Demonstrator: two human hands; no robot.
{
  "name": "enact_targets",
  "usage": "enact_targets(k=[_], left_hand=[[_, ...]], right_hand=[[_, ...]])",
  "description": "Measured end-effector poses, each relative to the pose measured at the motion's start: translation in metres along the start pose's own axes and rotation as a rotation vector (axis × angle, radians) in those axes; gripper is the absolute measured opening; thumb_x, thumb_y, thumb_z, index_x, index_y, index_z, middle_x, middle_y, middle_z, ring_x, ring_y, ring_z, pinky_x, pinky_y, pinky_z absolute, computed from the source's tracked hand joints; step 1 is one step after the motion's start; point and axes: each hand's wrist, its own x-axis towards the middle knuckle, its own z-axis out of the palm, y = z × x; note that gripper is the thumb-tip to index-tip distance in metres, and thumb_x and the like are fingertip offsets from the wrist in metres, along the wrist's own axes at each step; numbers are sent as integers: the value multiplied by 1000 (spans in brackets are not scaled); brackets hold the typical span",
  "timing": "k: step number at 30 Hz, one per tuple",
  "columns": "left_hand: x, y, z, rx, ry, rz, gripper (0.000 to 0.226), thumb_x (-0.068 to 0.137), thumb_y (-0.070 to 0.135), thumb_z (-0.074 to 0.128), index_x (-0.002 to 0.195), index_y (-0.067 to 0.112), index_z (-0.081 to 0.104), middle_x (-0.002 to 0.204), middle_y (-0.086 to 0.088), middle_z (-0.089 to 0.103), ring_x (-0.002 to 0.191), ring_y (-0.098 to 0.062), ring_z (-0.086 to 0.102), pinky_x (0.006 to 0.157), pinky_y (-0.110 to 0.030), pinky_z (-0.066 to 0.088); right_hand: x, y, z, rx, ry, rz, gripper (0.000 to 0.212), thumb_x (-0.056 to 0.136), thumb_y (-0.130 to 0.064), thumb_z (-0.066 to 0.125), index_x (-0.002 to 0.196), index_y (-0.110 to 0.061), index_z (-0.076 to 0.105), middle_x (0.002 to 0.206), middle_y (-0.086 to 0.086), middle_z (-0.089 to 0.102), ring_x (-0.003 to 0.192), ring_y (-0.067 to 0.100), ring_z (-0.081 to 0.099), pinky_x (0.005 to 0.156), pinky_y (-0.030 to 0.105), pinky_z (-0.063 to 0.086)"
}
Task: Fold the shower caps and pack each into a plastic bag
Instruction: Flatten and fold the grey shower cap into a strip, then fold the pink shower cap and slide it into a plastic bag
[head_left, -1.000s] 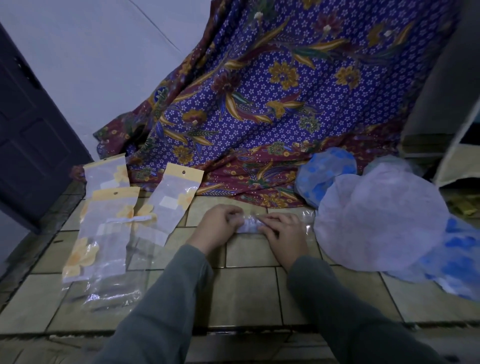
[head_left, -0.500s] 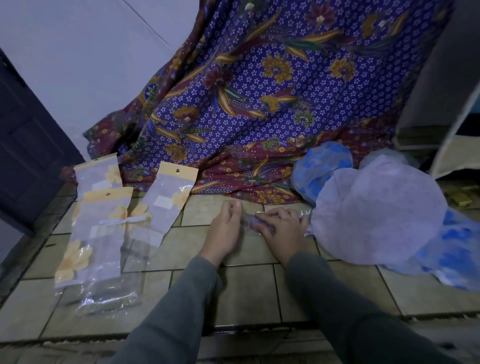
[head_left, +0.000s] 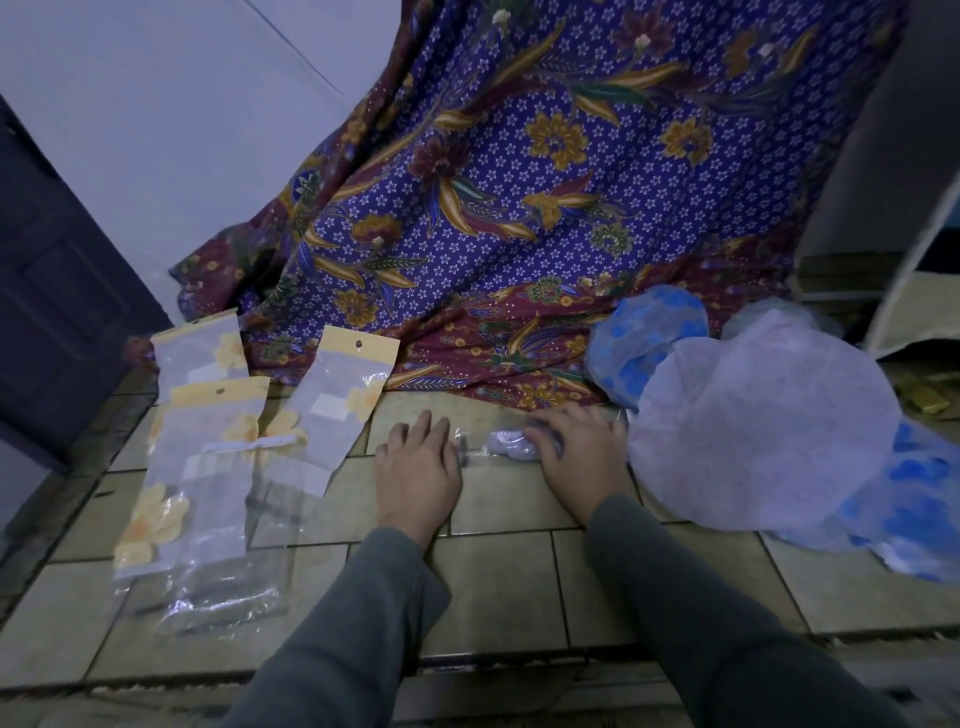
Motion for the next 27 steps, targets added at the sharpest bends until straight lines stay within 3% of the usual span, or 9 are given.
enact_targets(k=[8, 12, 16, 22, 27], left_hand=[[-1, 1, 0, -24, 4, -42, 38, 93, 30, 47, 129, 23, 57, 142, 1, 49, 127, -26, 42, 100, -39, 34], [0, 2, 3, -37, 52, -48, 37, 87, 28, 50, 119, 19, 65, 132, -3, 59, 117, -29, 51, 92, -41, 41], [1, 4, 2, -27, 47, -56, 41, 86, 31, 44, 120, 19, 64, 134, -2, 57, 119, -28, 50, 93, -41, 41], [1, 2, 2, -7, 10, -42, 40, 90, 31, 46, 127, 21, 59, 140, 0, 51, 124, -25, 45, 97, -41, 37], [3, 2, 4, 16, 11, -31, 39, 90, 30, 49, 126, 20, 59, 139, -1, 52, 122, -27, 47, 94, -41, 39]], right_hand=[[36, -24, -2, 154, 187, 80, 22, 91, -34, 58, 108, -23, 68, 109, -1, 64, 102, 24, 51, 85, 37, 30], [69, -42, 6, 104, 153, 49, 30, 93, -38, 53, 117, -22, 64, 114, -1, 62, 106, 24, 48, 85, 37, 26], [97, -62, 20, 12, 119, -19, 31, 95, -38, 49, 120, -24, 61, 117, -1, 60, 107, 24, 47, 87, 41, 27], [105, -52, 41, -281, -143, -35, 34, 97, -35, 44, 127, -24, 55, 127, 2, 54, 118, 26, 42, 96, 45, 27], [84, -45, 32, -148, -23, -98, 38, 95, -41, 47, 128, -26, 55, 128, -1, 53, 117, 25, 43, 97, 45, 27]])
